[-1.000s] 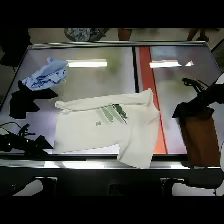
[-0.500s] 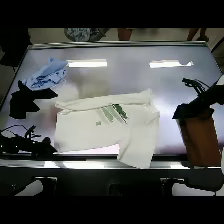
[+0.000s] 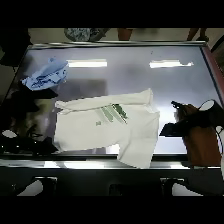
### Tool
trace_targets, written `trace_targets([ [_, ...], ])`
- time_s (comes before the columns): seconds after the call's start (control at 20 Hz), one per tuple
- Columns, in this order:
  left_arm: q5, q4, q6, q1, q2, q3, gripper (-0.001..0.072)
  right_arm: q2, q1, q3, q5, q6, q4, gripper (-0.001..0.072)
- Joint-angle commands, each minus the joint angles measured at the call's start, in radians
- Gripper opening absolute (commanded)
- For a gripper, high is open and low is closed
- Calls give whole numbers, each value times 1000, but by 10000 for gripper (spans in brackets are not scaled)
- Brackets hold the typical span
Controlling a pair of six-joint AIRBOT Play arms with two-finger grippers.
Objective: Fold the shirts.
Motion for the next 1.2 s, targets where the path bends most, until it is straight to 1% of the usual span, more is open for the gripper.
trace_targets([
  [0.0,53,-1,48,1,14,2,30,-18,0,-120,-132,-2,59,507],
  [0.1,61,-1,51,1,14,2,30,-50,3,-132,-166,-3,91,498],
  [0.15,64,-1,51,1,14,2,30,-66,10,-132,-188,-2,106,471],
  [0.2,67,-1,52,1,14,2,30,-77,24,-132,-209,4,111,391],
  [0.25,69,-2,55,1,14,3,31,-87,48,-132,-235,24,107,360],
  [0.3,69,-1,61,1,14,10,30,-93,74,-132,-272,36,104,280],
  [0.35,60,1,93,1,14,30,30,-92,96,-129,-295,39,105,116],
  [0.4,41,5,104,1,14,66,29,-90,110,-114,-288,38,106,46],
  [0.55,-50,-5,102,-1,31,290,26,-34,119,27,-188,-51,96,45],
  [0.6,-59,-5,83,-6,59,388,25,8,120,108,-158,-76,74,45],
  [0.65,-44,-5,34,-17,105,506,25,68,119,211,-145,-82,44,45],
  [0.7,-4,-7,-44,-30,153,626,25,131,120,320,-150,-82,8,45],
  [0.75,75,-14,-119,-45,203,768,26,209,120,443,-186,-81,-32,45],
  [0.8,154,-18,-134,-63,243,903,27,283,120,552,-245,-83,-70,45],
  [0.85,218,-16,-134,-77,276,1046,27,366,120,657,-338,-97,-122,45],
  [0.9,246,-15,-134,-80,300,1177,27,448,120,743,-434,-107,-175,45],
  [1.0,245,-16,-136,-80,341,1357,28,592,119,835,-592,-86,-294,45],
  [1.05,245,-16,-167,-80,364,1395,28,649,120,853,-622,-38,-344,45],
  [1.1,246,-16,-206,-80,387,1405,28,700,120,854,-623,22,-369,45],
  [1.15,237,-16,-224,-80,413,1404,28,734,120,854,-590,44,-369,45],
])
